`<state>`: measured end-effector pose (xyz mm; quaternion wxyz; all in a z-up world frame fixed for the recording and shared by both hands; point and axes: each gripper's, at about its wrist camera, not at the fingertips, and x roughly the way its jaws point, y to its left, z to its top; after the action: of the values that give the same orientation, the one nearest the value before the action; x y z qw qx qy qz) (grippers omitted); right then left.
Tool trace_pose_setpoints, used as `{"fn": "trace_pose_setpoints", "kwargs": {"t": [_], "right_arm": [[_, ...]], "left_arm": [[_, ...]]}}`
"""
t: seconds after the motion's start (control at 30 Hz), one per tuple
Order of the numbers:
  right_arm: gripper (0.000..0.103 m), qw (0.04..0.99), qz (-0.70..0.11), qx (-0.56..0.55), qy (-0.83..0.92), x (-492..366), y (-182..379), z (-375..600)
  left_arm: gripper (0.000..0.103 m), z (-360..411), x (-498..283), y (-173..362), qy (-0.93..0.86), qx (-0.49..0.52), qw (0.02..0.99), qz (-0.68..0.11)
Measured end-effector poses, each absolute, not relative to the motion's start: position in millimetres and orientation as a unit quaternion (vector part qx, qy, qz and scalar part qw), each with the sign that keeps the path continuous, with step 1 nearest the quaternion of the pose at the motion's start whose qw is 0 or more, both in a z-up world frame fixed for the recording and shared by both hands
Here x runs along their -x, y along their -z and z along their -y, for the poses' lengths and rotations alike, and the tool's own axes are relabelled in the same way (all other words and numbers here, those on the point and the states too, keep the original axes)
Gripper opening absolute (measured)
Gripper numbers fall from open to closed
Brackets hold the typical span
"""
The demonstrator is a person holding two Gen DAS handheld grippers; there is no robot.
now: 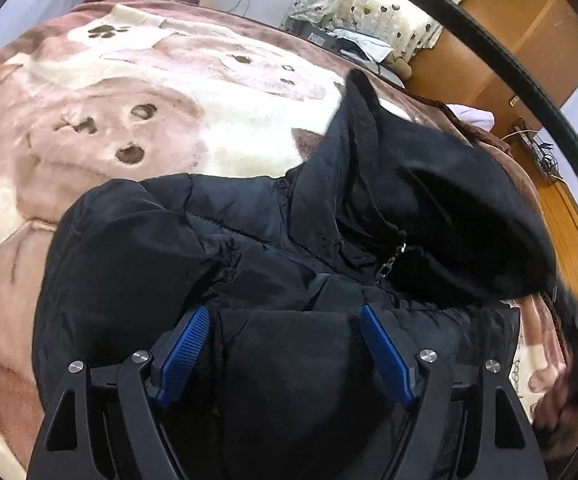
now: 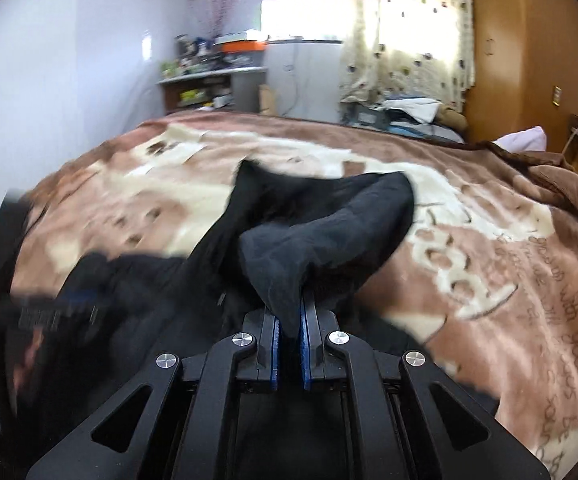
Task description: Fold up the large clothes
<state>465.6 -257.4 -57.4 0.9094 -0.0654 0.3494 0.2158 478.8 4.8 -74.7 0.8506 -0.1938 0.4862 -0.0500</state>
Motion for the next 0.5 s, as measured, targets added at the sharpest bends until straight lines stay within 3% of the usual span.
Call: {"fn": "trace_pose_setpoints", "kwargs": {"t": [0.07, 0.17, 0.2, 0.3, 0.4, 0.5], "right_arm": [[0.016, 0.902, -0.373, 0.061, -0.211, -464.3, 68.3, 263.7], [0.05, 0.888, -0.409, -0.005, -0.21, -475.3, 72.3, 287.5], [0.056, 0.885, -0.408, -0.047, -0.218, -478.4, 68.1, 299.4], [0.069, 0.865, -0.401, -0.179, -0.243, -492.3, 56.4, 338.1], [0.072, 0.856, -0.388, -0.268, -0.213, -517.7, 51.7, 371.4], [0.074, 0.844, -0.425, -0.298, -0.133, -563.0, 67.9, 386.3]], "left_arm": [[0.078, -0.3, -478.1, 72.7, 0.055, 0.19, 0.849, -0.49], [0.078, 6.2, -477.7, 70.0, 0.057, 0.184, 0.85, -0.491], [0.078, 7.5, -477.2, 68.6, 0.057, 0.185, 0.85, -0.489], [0.078, 10.8, -478.9, 66.7, 0.062, 0.18, 0.852, -0.487], [0.078, 12.0, -482.7, 68.4, 0.067, 0.18, 0.851, -0.489], [0.078, 13.3, -484.6, 70.1, 0.072, 0.182, 0.851, -0.487]]}}
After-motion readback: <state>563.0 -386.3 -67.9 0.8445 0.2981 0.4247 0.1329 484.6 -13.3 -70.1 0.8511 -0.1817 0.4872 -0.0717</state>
